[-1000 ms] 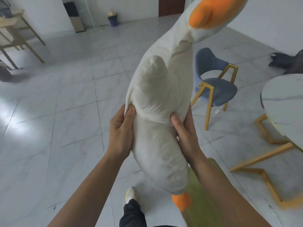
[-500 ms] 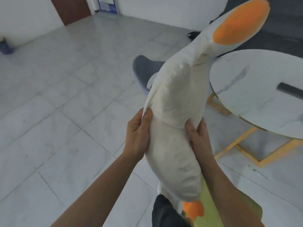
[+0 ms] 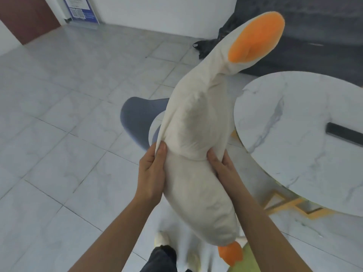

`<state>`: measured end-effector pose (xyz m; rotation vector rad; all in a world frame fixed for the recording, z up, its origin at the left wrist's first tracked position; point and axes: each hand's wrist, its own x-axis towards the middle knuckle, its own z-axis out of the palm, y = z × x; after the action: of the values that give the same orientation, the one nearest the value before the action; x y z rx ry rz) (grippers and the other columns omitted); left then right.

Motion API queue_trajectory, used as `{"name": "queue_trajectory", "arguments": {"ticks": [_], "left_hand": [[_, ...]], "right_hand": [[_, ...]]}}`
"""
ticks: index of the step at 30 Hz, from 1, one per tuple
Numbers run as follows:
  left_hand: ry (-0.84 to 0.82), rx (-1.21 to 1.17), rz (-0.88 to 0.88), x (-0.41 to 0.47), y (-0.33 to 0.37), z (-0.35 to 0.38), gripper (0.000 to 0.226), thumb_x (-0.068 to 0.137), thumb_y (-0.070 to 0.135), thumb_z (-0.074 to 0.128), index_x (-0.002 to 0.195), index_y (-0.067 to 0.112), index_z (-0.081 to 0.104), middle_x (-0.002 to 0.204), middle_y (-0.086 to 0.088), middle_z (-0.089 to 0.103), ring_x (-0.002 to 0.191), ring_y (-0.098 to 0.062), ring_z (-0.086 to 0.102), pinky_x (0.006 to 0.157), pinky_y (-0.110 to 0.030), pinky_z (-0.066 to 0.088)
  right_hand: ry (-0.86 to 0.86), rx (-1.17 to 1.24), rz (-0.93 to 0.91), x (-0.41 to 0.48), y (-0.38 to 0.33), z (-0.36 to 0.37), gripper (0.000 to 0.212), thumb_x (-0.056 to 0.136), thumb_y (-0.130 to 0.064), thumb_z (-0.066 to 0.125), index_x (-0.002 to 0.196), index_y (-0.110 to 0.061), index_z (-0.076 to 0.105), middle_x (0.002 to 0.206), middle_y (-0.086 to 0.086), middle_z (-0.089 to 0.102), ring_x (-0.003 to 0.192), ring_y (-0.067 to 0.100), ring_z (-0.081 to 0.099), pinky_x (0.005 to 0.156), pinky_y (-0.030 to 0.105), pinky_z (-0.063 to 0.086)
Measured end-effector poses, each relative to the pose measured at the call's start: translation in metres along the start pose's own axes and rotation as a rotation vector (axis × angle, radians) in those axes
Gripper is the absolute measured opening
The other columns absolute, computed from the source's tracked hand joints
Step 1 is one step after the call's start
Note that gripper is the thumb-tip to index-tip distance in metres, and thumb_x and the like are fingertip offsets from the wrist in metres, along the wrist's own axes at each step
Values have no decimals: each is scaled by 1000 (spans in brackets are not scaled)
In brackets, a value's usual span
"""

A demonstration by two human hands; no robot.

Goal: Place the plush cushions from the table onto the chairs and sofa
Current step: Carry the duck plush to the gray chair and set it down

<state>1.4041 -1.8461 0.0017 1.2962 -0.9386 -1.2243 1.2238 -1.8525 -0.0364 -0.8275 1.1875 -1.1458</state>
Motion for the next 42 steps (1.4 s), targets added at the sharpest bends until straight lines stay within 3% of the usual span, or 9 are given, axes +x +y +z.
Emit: {"name": "queue_trajectory", "arguments": {"ticks": [3, 6, 12, 16, 20, 25, 29, 34, 42], "left_hand": [[-19, -22, -36, 62, -7, 0, 36, 102, 34, 57, 105, -1, 66, 102, -7, 69, 99, -17, 64, 91, -36, 52], [-69, 27, -8, 133, -13, -10, 26, 97, 26, 66, 119, 12, 67, 116, 5, 72, 109, -9, 67, 91, -27, 54], [-139, 140, -51, 277, -12, -35, 83, 88, 59, 56, 159, 36, 21, 131, 51, 44, 132, 16, 43, 102, -18, 43], [-76, 121, -219, 345, -23, -29, 110, 74, 72, 71, 160, 42, 9, 159, 25, 29, 142, 6, 35, 114, -26, 36], [198, 188, -458, 392, -72, -33, 51, 76, 31, 89, 117, 22, 61, 119, 5, 71, 114, -19, 67, 103, -46, 53], [349, 325, -549, 423, -161, -36, 30, 88, 14, 75, 101, 31, 55, 105, 8, 67, 96, -9, 64, 98, -47, 54], [465, 456, -537, 441, -240, -46, 34, 89, 12, 69, 109, 29, 49, 113, -2, 66, 98, -14, 61, 94, -40, 53], [529, 584, -692, 452, -330, -57, 47, 89, 31, 72, 127, 20, 46, 127, -1, 59, 115, -25, 56, 100, -42, 46], [507, 769, -620, 445, -347, -57, 70, 94, 39, 68, 148, 10, 35, 150, -8, 45, 139, -30, 42, 112, -44, 37]], "right_hand": [[15, -19, 29, 61, -7, 2, 52, 87, -43, 76, 136, -33, 62, 125, -11, 75, 115, 12, 72, 97, 37, 56], [58, -58, 34, 127, -9, 9, 39, 91, -29, 76, 129, -26, 67, 119, -4, 78, 112, 18, 74, 98, 42, 57], [57, -274, -9, 257, 1, 33, 36, 92, -20, 77, 126, -21, 69, 113, -7, 79, 104, 9, 74, 87, 26, 59], [-32, -487, 60, 319, 21, 32, 58, 89, -30, 81, 143, -25, 60, 130, -8, 72, 114, 3, 68, 90, 13, 55], [-172, -580, 119, 374, 53, 28, 70, 87, -24, 83, 148, -36, 52, 155, -11, 52, 140, 7, 51, 112, 16, 43], [-409, -697, 181, 454, 127, 22, 77, 92, -31, 78, 154, -44, 36, 166, -20, 29, 154, 6, 29, 122, 21, 27], [-559, -872, 203, 500, 220, 20, 77, 100, -41, 64, 163, -31, 21, 174, -6, 12, 154, 10, 24, 108, -2, 15], [-816, -1004, 322, 536, 323, 18, 102, 94, -55, 66, 165, -35, -4, 174, 0, -16, 160, 24, 12, 126, 45, 26], [-746, -982, 259, 524, 355, 22, 103, 93, -62, 61, 163, -36, -9, 173, 4, -17, 157, 44, 14, 124, 58, 26]]}}
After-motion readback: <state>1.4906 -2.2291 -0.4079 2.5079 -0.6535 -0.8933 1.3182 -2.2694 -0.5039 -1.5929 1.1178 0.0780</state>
